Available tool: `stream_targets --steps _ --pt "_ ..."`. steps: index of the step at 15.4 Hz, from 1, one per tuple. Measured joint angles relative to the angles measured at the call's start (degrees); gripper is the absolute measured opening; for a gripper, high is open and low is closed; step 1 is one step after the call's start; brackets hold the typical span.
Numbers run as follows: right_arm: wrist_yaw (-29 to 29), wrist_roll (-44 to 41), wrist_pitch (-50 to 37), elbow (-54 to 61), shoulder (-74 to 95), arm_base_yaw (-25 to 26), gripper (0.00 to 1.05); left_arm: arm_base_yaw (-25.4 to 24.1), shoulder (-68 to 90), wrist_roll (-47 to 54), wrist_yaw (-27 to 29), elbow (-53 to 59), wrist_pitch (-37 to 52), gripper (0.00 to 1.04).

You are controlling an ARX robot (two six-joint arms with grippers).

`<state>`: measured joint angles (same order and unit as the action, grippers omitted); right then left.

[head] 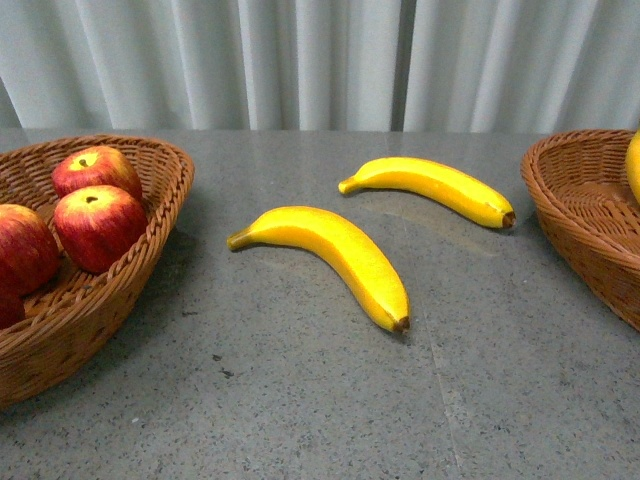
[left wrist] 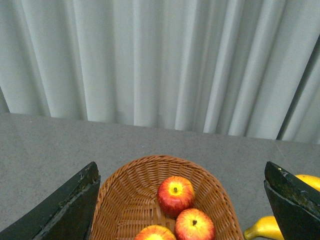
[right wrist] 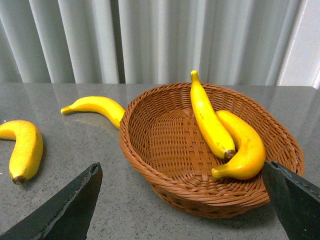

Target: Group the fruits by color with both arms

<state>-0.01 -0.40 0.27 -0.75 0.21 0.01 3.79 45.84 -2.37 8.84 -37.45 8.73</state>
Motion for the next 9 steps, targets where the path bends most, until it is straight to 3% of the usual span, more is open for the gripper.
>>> stream_targets --steps 2,3,4,5,9 --pt "0.0 0.0 0.0 0.0 0.0 0.0 0.98 -2.1 -2.4 0.5 -4.1 0.9 -0.5 0.93" --pt "0.0 0.0 0.0 0.0 0.0 0.0 0.98 -3.9 -6.3 1.4 -8.4 10.8 4.6 0.62" --pt "0.0 0.0 0.0 0.0 0.0 0.0 0.98 -3.7 -12.0 1.4 -8.8 20.2 8.0 0.22" --pt "0.0 0.0 0.0 0.0 0.0 0.0 0.98 -3.7 -15.4 1.5 -8.8 24.7 8.9 0.02" --pt "0.0 0.0 0.0 0.0 0.0 0.0 0.98 -3.7 -20.3 1.4 -8.8 29.3 8.7 0.01"
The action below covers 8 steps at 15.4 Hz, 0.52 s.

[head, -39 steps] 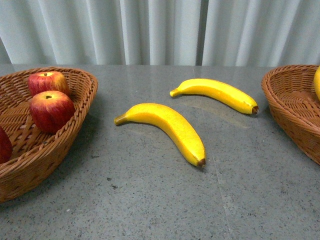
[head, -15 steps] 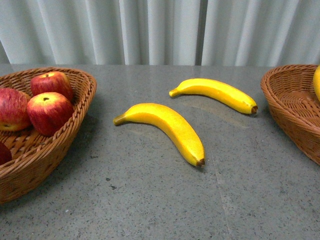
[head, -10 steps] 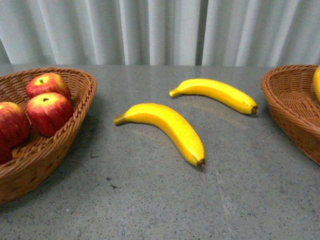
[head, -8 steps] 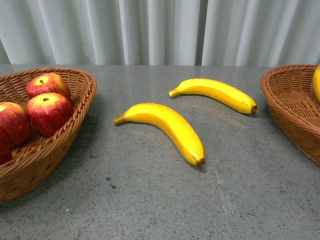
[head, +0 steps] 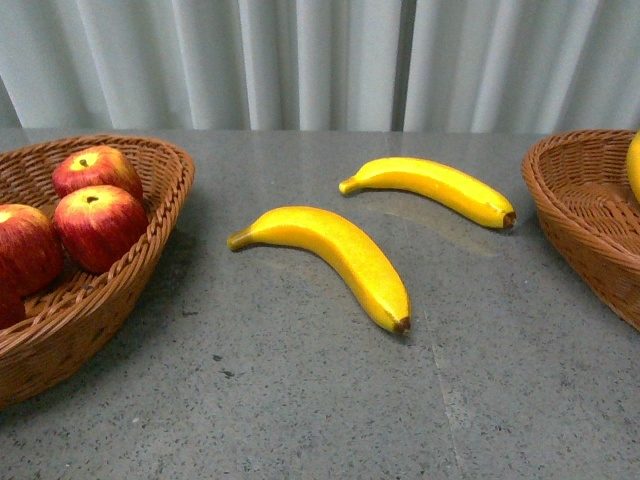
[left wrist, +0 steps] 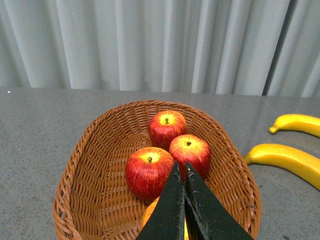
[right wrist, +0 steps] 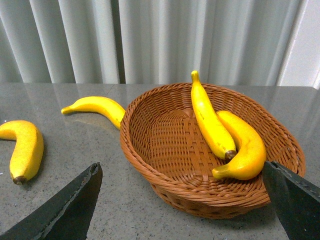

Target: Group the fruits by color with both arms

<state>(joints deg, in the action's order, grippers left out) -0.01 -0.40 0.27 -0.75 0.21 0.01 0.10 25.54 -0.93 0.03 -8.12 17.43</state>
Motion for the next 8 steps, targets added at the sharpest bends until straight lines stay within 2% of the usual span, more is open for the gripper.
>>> stream_targets --steps 8 --pt "0.0 0.0 0.0 0.0 0.0 0.0 0.98 0.0 -4.5 0.0 0.0 3.0 -1.7 0.01"
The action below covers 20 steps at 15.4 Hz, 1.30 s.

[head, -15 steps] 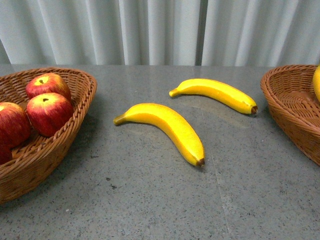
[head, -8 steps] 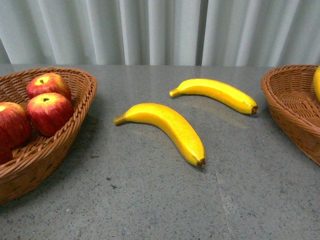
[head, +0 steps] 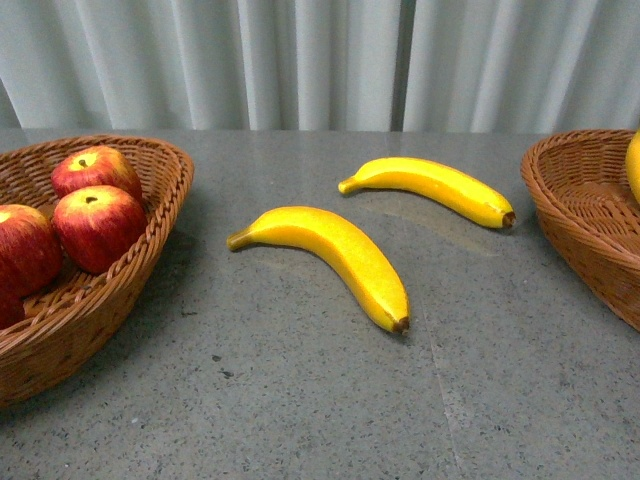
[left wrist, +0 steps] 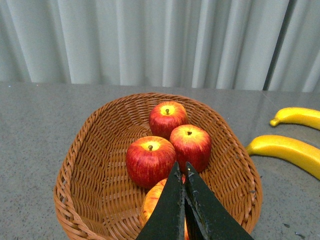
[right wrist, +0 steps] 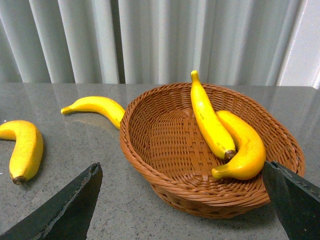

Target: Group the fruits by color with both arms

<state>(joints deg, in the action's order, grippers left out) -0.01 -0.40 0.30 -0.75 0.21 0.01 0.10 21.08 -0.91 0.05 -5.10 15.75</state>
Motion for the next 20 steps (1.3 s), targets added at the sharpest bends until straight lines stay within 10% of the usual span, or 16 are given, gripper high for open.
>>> stream_targets --steps 20 --pt "0.0 0.0 0.0 0.0 0.0 0.0 0.98 0.0 -20.6 0.1 0.0 4.3 -16.0 0.06"
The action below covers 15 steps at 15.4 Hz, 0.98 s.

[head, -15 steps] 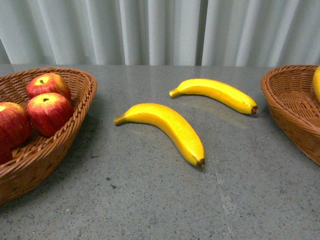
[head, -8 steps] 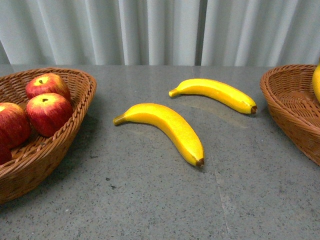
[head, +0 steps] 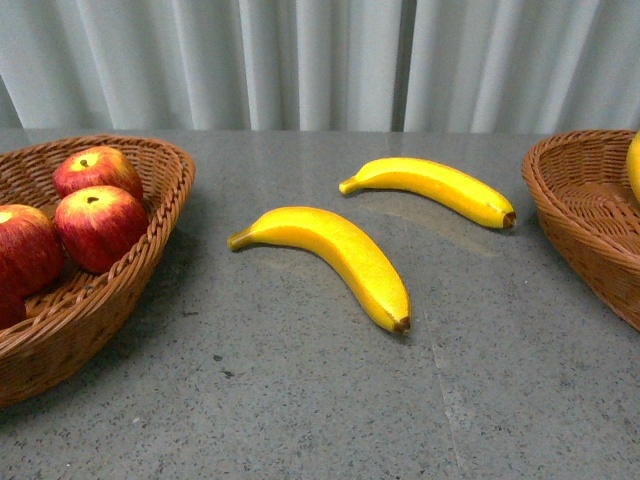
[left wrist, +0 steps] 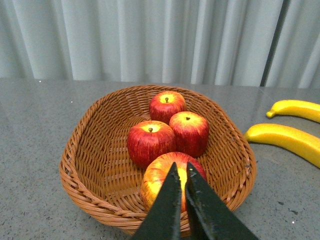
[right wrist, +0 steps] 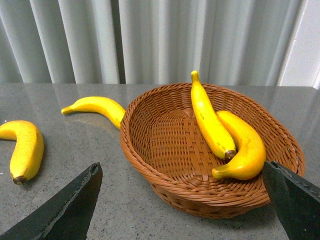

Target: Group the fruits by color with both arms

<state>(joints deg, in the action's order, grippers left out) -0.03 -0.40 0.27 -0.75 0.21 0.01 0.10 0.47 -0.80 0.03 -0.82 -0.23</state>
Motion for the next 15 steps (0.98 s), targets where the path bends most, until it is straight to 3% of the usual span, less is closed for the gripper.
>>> stream_targets --steps 8,15 --pt "0.0 0.0 0.0 0.0 0.0 0.0 0.98 0.0 0.0 0.1 0.0 0.0 0.0 1.0" --pt "0.0 0.0 0.0 0.0 0.0 0.0 0.98 0.0 0.0 0.2 0.0 0.0 0.0 0.98"
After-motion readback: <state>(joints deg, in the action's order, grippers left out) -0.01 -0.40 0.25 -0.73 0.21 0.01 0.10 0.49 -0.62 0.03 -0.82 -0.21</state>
